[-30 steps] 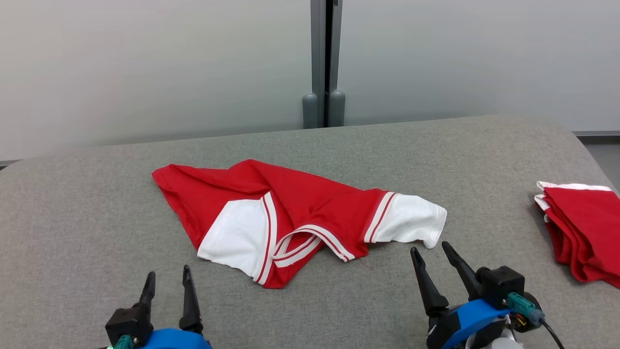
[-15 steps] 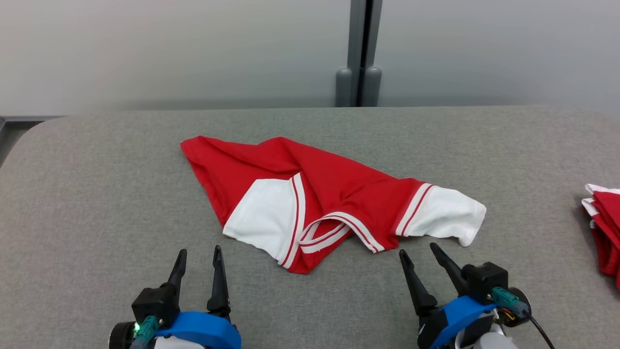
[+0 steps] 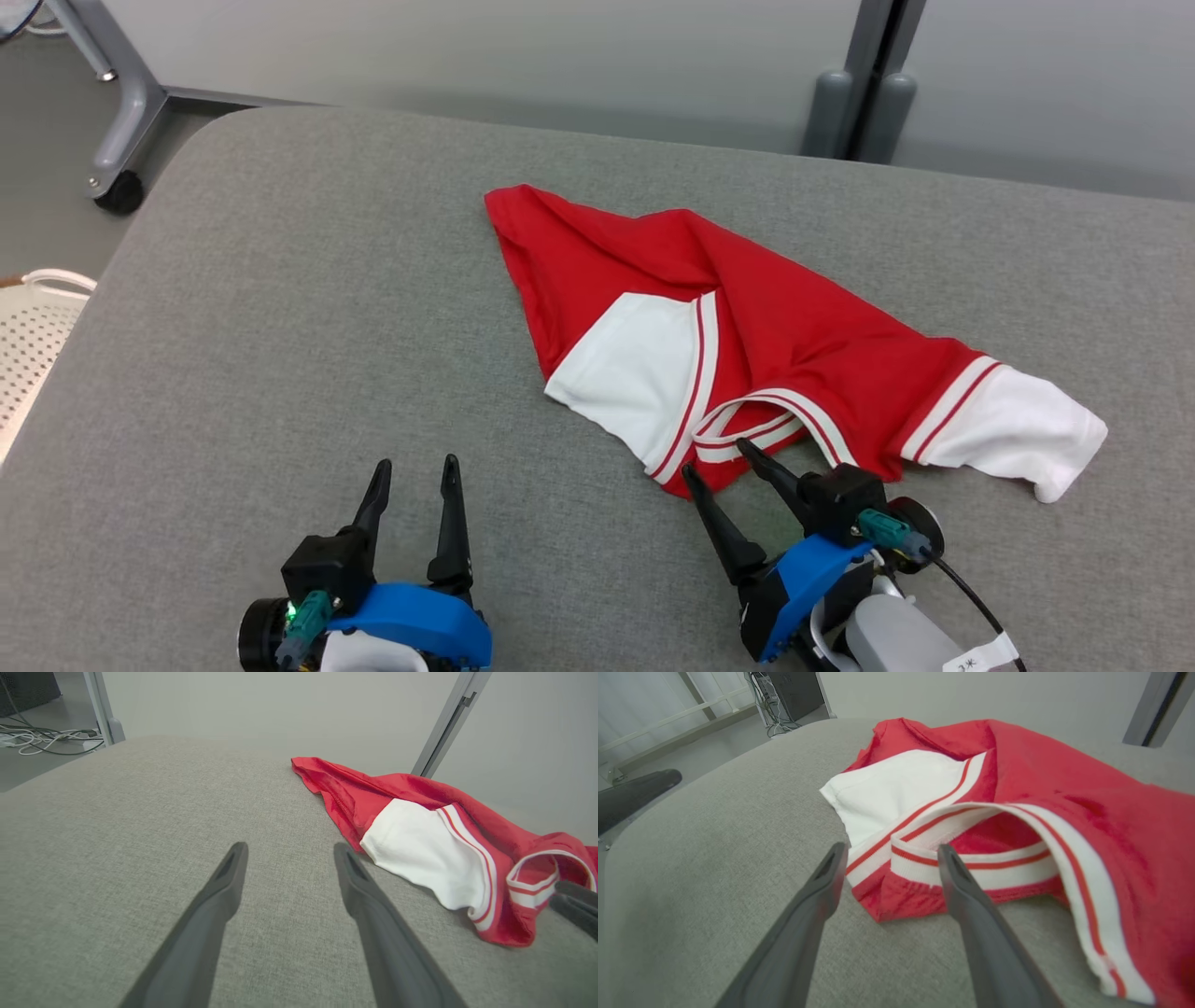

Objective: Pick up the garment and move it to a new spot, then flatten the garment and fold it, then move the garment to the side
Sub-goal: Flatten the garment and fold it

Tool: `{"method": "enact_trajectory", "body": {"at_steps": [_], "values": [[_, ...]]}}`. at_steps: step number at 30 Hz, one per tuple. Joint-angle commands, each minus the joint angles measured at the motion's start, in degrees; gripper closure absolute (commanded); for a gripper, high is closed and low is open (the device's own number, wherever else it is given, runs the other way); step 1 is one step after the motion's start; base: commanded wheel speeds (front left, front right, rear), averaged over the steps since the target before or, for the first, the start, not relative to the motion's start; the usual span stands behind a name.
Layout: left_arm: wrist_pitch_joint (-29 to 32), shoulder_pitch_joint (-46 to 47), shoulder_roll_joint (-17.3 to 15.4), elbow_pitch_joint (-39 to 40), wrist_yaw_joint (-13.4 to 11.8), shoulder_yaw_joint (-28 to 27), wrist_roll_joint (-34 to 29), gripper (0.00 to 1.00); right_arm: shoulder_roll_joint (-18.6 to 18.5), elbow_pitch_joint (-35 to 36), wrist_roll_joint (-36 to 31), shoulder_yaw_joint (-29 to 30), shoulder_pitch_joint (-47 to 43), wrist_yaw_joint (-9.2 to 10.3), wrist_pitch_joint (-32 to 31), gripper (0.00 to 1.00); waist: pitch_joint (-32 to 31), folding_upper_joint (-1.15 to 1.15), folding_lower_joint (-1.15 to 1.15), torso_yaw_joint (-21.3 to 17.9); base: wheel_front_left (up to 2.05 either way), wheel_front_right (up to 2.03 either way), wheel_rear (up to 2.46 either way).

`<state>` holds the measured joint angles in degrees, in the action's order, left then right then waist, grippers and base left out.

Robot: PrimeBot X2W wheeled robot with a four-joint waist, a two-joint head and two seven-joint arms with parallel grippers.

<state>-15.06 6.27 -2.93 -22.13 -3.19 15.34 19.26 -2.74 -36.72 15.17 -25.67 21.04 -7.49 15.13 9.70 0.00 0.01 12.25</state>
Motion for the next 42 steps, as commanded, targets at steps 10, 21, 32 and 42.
{"method": "enact_trajectory", "body": {"at_steps": [10,21,32,42], "values": [[-0.16,1.17,0.08,1.04,-1.13,1.01,1.24,0.0,-0.31,-5.18,-3.25,4.38,2.89,-0.01,0.02,0.0,2.81,0.0,-0.01,3.25,0.0,0.0,0.0],[-0.16,1.96,0.08,1.17,-1.37,1.06,1.77,0.0,-0.33,-2.96,-1.96,7.01,2.85,-0.01,0.02,1.0,3.06,0.0,-0.01,1.71,0.0,0.0,0.0],[-0.16,-0.66,0.05,-0.01,0.01,-0.14,1.77,0.0,-2.39,11.53,2.22,20.65,1.9,-0.01,0.02,1.0,-2.37,0.0,-0.01,-3.64,0.0,0.0,0.0],[-0.16,-1.99,0.07,-1.08,0.42,-1.04,1.78,0.0,-3.87,10.3,6.15,27.93,-6.49,-0.01,0.03,1.0,-3.95,0.0,-0.01,-9.21,0.0,0.0,0.0]]}}
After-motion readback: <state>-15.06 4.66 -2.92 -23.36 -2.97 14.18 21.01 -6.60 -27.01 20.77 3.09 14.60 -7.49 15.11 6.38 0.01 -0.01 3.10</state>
